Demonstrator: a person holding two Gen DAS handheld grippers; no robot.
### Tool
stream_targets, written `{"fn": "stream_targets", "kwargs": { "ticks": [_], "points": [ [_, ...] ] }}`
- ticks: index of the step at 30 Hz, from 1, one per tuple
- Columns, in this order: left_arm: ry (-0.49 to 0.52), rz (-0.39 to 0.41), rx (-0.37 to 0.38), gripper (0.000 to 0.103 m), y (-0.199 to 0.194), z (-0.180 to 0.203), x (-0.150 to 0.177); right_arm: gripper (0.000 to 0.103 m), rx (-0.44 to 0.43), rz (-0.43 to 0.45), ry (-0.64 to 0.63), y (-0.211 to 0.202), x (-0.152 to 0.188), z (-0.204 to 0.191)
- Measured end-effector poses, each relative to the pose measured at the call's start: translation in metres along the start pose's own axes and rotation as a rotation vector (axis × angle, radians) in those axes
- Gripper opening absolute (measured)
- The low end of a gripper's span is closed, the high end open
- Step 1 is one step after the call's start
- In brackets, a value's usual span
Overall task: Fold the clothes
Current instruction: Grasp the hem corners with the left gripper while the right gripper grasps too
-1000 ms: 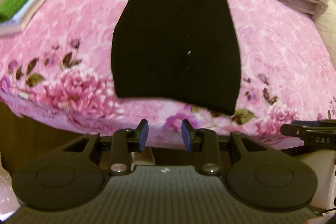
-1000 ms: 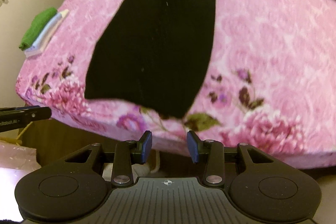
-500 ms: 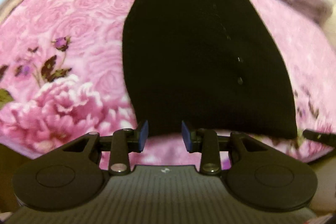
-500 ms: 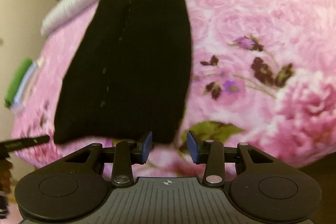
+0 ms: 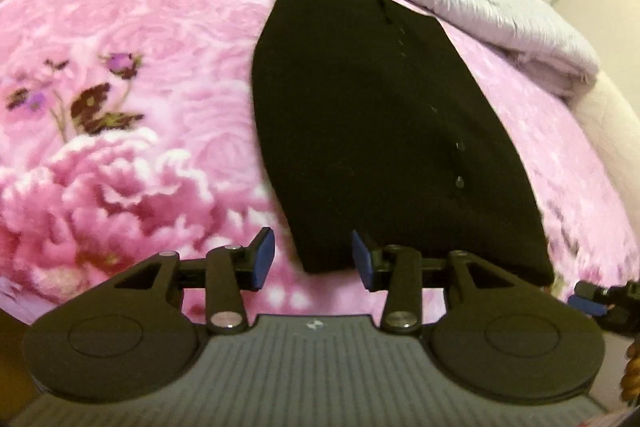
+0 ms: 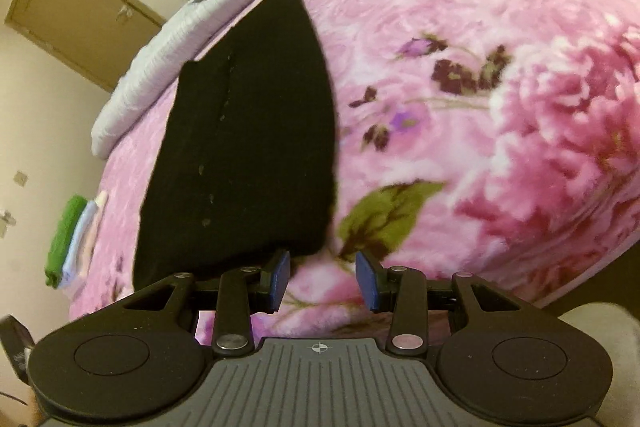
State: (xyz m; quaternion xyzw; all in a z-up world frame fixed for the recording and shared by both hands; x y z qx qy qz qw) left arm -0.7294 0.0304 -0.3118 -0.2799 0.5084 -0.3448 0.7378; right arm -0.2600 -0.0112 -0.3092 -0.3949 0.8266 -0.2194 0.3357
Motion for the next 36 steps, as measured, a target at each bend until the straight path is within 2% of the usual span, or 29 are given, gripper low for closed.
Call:
{"fn": "stream_targets", "kwargs": {
  "ticks": [3, 9, 14, 16, 18, 19, 20, 21, 24, 25, 27, 28, 31, 32, 34, 35, 36],
  "points": [
    [-0.070, -0.014, 0.030, 0.038, 0.012, -0.009, -0.009, 0.041, -0.054, -0.006, 0.062, 0.015, -0.007, 0.006],
    [-0.210, -0.061, 0.110, 0.039, 0.042, -0.023, -0.018, 0.041, -0.109, -0.051, 0.241, 0.051, -0.018, 0.033],
    [-0.335, -0.067, 0.187, 0.039, 0.057, -0.033, -0.019, 0.040, -0.206, -0.039, 0.377, 0.063, -0.020, 0.051],
    [-0.355, -0.064, 0.198, 0.037, 0.060, -0.034, -0.019, 0.040, -0.240, -0.037, 0.418, 0.070, -0.022, 0.055],
    [-0.330, -0.057, 0.189, 0.024, 0.062, -0.030, -0.017, 0.040, -0.274, -0.035, 0.459, 0.077, -0.023, 0.060],
    [-0.314, -0.051, 0.186, 0.022, 0.061, -0.026, -0.016, 0.031, -0.290, -0.033, 0.480, 0.080, -0.024, 0.062],
    [-0.300, -0.043, 0.189, 0.012, 0.060, -0.023, -0.015, 0.014, -0.299, -0.037, 0.481, 0.083, -0.025, 0.062],
    [-0.290, -0.033, 0.198, 0.010, 0.057, -0.020, -0.014, 0.014, -0.304, -0.037, 0.484, 0.084, -0.024, 0.060],
    [-0.265, 0.042, 0.279, 0.009, 0.029, -0.011, -0.012, 0.009, -0.343, 0.031, 0.381, 0.057, -0.036, 0.043],
    [-0.281, 0.067, 0.327, 0.009, 0.018, -0.012, -0.008, 0.009, -0.355, 0.056, 0.312, 0.043, -0.043, 0.033],
    [-0.335, 0.102, 0.406, 0.009, 0.003, -0.018, 0.004, 0.009, -0.335, 0.108, 0.095, 0.007, -0.057, 0.003],
    [-0.376, 0.090, 0.409, 0.009, 0.005, -0.026, 0.014, 0.009, -0.305, 0.123, -0.012, -0.006, -0.060, -0.010],
    [-0.512, -0.010, 0.359, 0.010, 0.030, -0.049, 0.048, 0.009, -0.203, 0.038, -0.140, -0.006, -0.056, -0.017],
    [-0.552, -0.037, 0.353, 0.012, 0.037, -0.054, 0.058, 0.009, -0.150, -0.003, -0.146, 0.003, -0.051, -0.012],
    [-0.603, -0.040, 0.365, 0.014, 0.038, -0.058, 0.065, 0.009, -0.032, -0.077, -0.134, 0.024, -0.038, 0.004],
    [-0.589, -0.043, 0.356, 0.018, 0.035, -0.056, 0.062, 0.012, -0.026, -0.081, -0.105, 0.026, -0.035, 0.015],
    [-0.539, -0.040, 0.331, 0.021, 0.031, -0.053, 0.057, 0.013, -0.069, -0.070, -0.048, 0.024, -0.034, 0.026]
  ]
}}
Point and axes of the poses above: each gripper's, at about its wrist camera, not at the fingertips, and y roughly the way its jaws point, z to its right, x to its underside, the point moved 1 cm from there along y, roughly the way its jaws point, and after that the axes turned 3 degrees about -x, right-handed, at the moved point
